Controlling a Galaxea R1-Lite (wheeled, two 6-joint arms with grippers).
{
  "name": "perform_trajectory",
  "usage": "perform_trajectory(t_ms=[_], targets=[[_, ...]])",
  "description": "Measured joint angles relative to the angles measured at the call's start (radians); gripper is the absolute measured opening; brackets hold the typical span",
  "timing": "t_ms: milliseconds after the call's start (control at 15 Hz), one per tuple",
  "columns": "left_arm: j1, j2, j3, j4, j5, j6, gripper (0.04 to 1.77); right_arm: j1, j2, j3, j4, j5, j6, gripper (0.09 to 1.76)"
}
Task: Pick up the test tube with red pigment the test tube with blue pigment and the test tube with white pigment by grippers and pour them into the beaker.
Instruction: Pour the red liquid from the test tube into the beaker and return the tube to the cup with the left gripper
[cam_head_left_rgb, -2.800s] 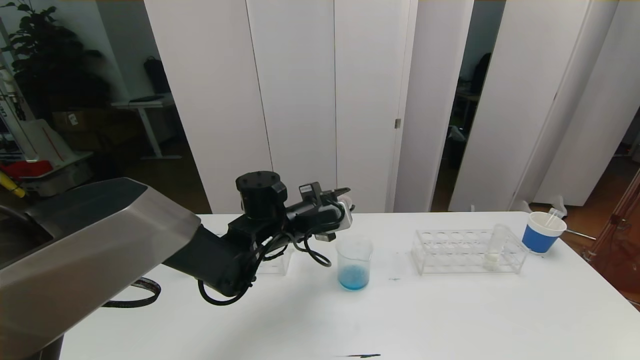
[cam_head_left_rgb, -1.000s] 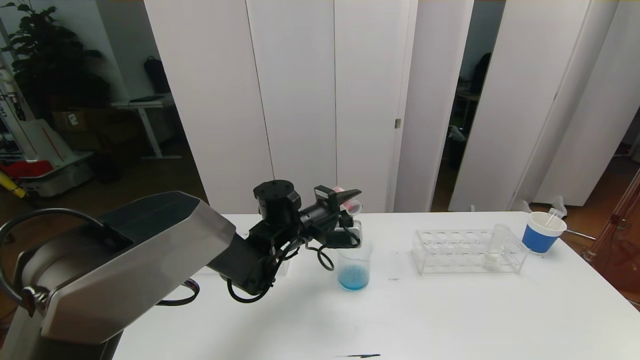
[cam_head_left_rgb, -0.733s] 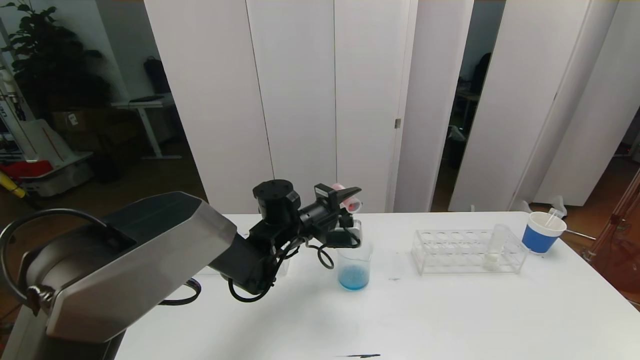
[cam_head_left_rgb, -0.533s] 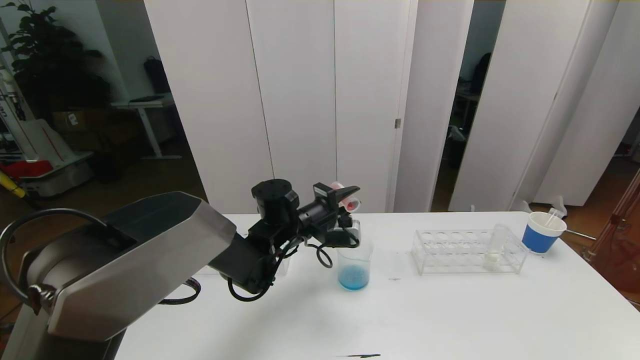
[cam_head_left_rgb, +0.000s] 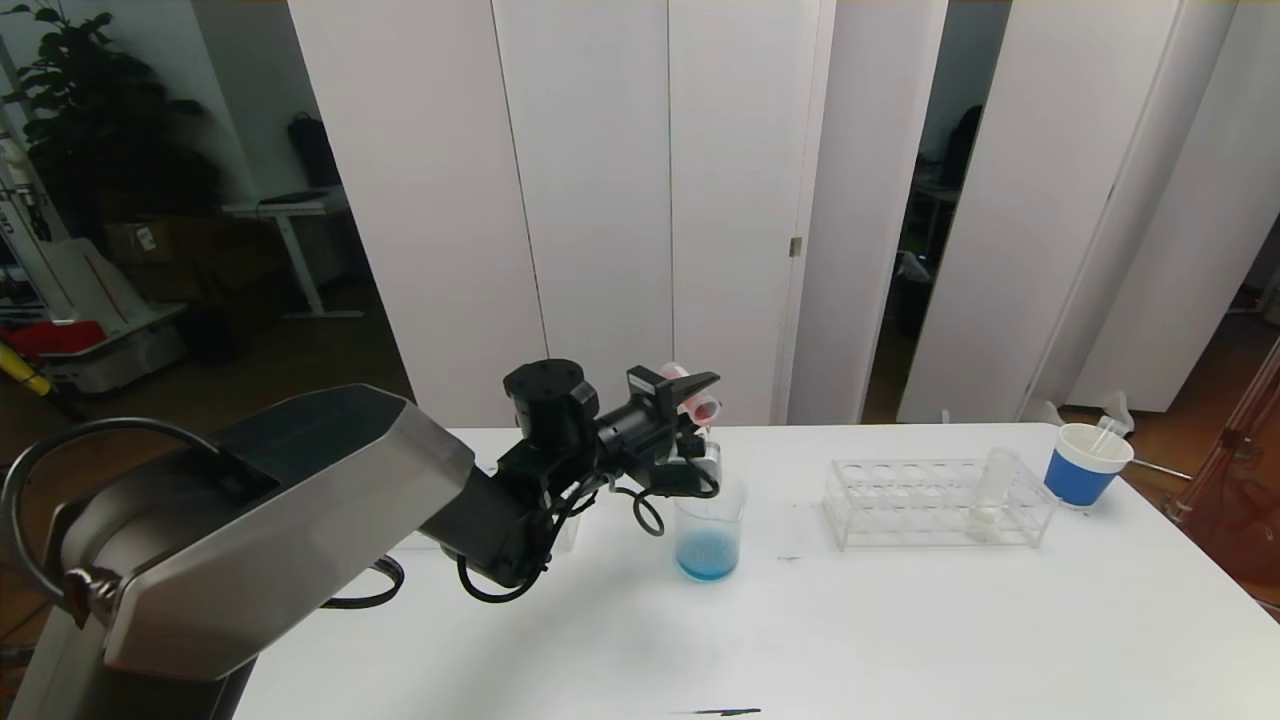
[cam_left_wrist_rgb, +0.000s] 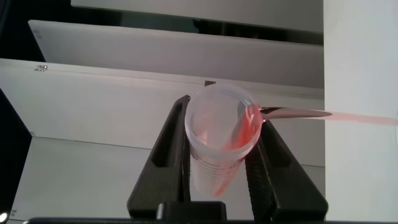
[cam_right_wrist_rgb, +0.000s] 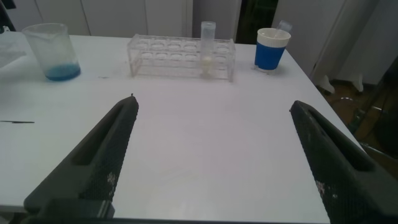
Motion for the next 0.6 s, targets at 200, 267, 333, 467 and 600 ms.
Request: perform_trajectory(t_ms=[200, 267, 333, 467, 600], targets=[[0.000, 0.001, -0.001, 0.000, 0.000, 0.003, 0.58, 0.000, 0.000, 0.000, 0.000, 0.000, 0.000, 1.75], [0.000, 0.001, -0.001, 0.000, 0.000, 0.006, 0.58, 0.000, 0.000, 0.000, 0.000, 0.000, 0.000, 1.75], [-0.001, 0.001, -0.001, 0.000, 0.000, 0.008, 0.58, 0.000, 0.000, 0.000, 0.000, 0.000, 0.000, 1.75], [-0.002, 0.001, -0.001, 0.000, 0.000, 0.010, 0.58, 0.000, 0.000, 0.000, 0.000, 0.000, 0.000, 1.75], [-0.002, 0.000, -0.001, 0.000, 0.000, 0.016, 0.58, 0.000, 0.000, 0.000, 0.000, 0.000, 0.000, 1.75]])
